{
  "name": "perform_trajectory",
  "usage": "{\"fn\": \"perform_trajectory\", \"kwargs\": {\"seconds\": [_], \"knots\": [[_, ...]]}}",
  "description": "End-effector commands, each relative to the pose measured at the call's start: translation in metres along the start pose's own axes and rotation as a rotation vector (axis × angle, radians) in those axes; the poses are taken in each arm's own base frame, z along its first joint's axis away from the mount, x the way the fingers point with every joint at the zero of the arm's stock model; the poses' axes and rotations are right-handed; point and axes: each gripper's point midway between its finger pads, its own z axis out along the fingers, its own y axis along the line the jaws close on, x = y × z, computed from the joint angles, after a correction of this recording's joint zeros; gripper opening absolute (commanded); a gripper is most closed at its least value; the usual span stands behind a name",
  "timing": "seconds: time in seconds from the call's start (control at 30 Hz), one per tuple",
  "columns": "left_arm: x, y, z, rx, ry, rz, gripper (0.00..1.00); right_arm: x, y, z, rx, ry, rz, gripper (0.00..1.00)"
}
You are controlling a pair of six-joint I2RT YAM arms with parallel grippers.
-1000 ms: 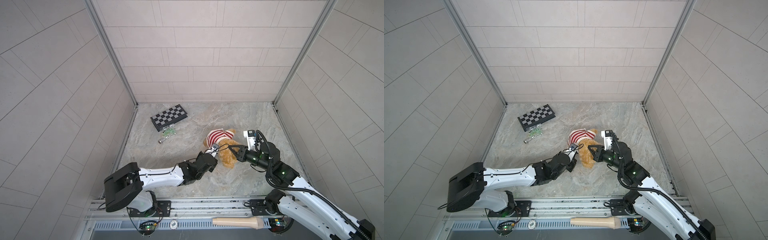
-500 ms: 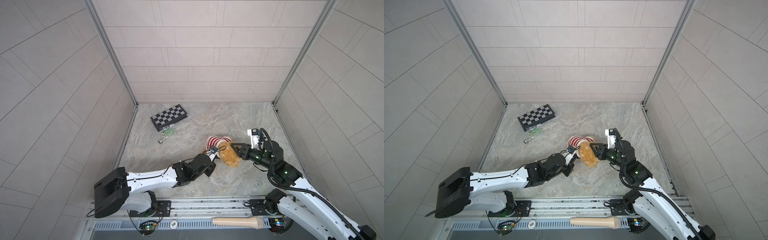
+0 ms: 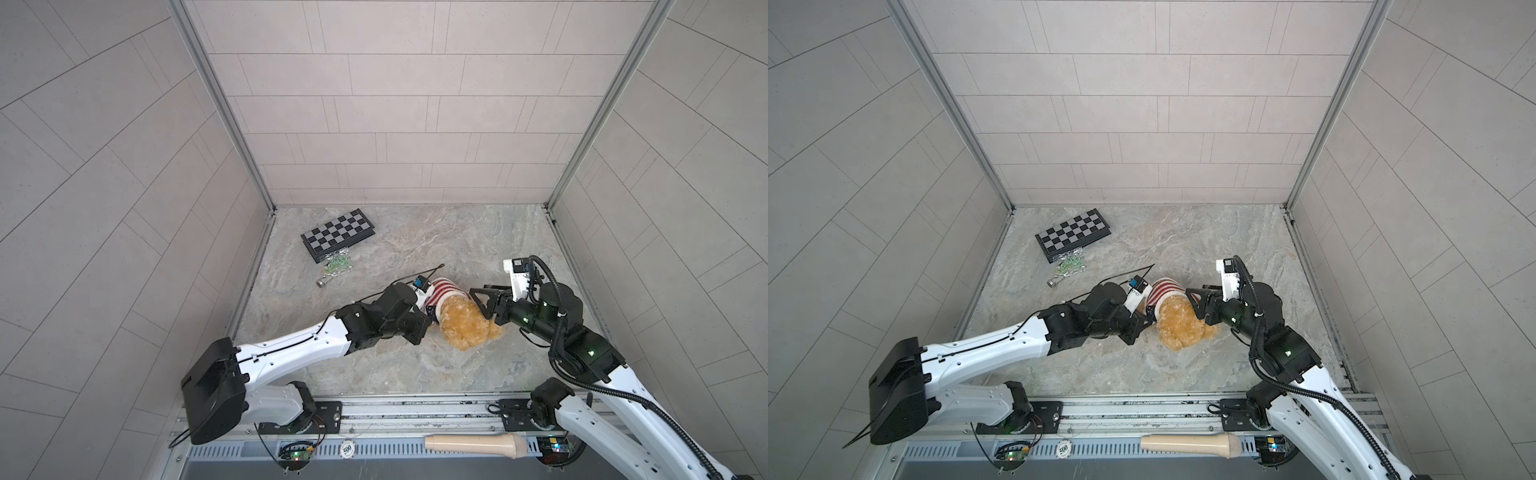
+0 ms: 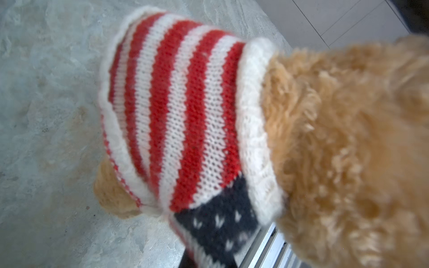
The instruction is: Dress the teddy bear
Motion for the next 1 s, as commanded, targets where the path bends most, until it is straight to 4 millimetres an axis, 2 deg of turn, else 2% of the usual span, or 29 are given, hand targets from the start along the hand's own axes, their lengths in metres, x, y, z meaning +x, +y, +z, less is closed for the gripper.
{"fn": "perform_trajectory", "kwargs": {"seconds": [0.0, 0.13, 0.2, 0.27, 0.5, 0.6, 0.77, 0.97], "knots": [[-0.002, -0.018, -0.011, 0.152, 0.049, -0.064, 0.0, -0.003, 0.01, -0.008, -0.054, -0.041, -0.144, 0.66], [-0.003, -0.017, -0.015, 0.208, 0.089, -0.089, 0.0, -0.004, 0.032, -0.018, -0.168, -0.058, -0.27, 0.66], [-0.006, -0.021, -0.021, 0.234, 0.096, -0.078, 0.0, 0.008, 0.037, -0.018, -0.22, -0.038, -0.316, 0.65], [-0.008, -0.025, -0.029, 0.251, 0.104, -0.063, 0.0, 0.011, 0.045, -0.024, -0.268, -0.045, -0.358, 0.65], [-0.016, -0.052, -0.059, 0.37, 0.084, -0.037, 0.0, 0.002, 0.062, -0.032, -0.349, -0.11, -0.378, 0.65], [-0.013, -0.058, -0.064, 0.422, 0.091, -0.05, 0.0, -0.006, 0.067, -0.038, -0.354, -0.139, -0.386, 0.65], [-0.008, -0.035, -0.05, 0.439, 0.111, -0.131, 0.0, -0.001, 0.054, -0.027, -0.293, -0.083, -0.368, 0.65], [-0.005, -0.01, -0.033, 0.436, 0.123, -0.174, 0.0, 0.001, 0.054, -0.02, -0.305, -0.077, -0.361, 0.65]]}}
